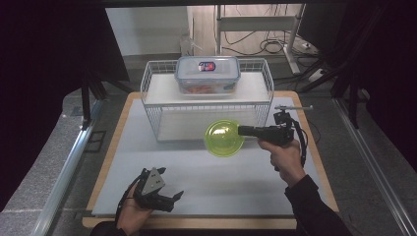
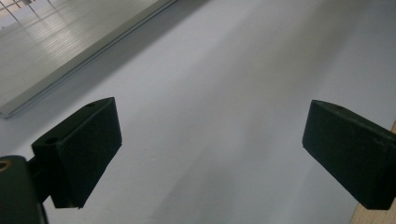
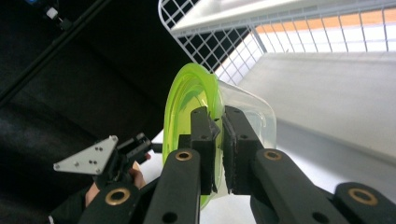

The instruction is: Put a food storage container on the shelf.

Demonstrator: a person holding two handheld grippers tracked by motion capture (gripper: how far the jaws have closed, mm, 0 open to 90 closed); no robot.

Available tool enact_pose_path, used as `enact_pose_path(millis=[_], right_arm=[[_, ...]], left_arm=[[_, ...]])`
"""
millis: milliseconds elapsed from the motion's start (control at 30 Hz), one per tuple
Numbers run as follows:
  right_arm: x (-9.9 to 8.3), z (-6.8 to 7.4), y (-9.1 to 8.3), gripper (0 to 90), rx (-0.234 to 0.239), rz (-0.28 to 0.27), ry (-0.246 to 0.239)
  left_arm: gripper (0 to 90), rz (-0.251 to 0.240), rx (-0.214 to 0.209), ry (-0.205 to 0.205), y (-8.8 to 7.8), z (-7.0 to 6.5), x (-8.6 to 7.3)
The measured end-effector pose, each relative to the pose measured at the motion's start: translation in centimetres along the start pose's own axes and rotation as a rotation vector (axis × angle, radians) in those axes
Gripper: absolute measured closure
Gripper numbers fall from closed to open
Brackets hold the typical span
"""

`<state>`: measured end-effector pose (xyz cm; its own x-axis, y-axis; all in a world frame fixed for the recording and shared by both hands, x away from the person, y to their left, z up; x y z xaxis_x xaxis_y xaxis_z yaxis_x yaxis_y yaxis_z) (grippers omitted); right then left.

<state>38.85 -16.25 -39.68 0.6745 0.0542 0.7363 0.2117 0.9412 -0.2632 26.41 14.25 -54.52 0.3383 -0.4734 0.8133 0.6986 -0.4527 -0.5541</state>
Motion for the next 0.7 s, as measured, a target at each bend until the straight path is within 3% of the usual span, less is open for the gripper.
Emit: enact_pose_path(millis=[700], right_arm=[[5.7,1.9,-0.6,84.4,0.027,-0.071,-0.016]], left_arm=[[4.3,-0.007,-0.003,-0.012,0.0,0.0,0.0]])
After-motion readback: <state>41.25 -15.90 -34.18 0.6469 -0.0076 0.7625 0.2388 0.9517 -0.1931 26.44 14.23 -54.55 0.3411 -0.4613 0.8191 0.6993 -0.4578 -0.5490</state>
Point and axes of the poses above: each handheld gripper's, and its own axes: y roughly forward along the jaws, x roughly out of its top, z roughly to its left, the point moved 5 cm from there along y, roughly forward along the jaws, and after that the axes turned 7 degrees about x, right-handed, at the moved point
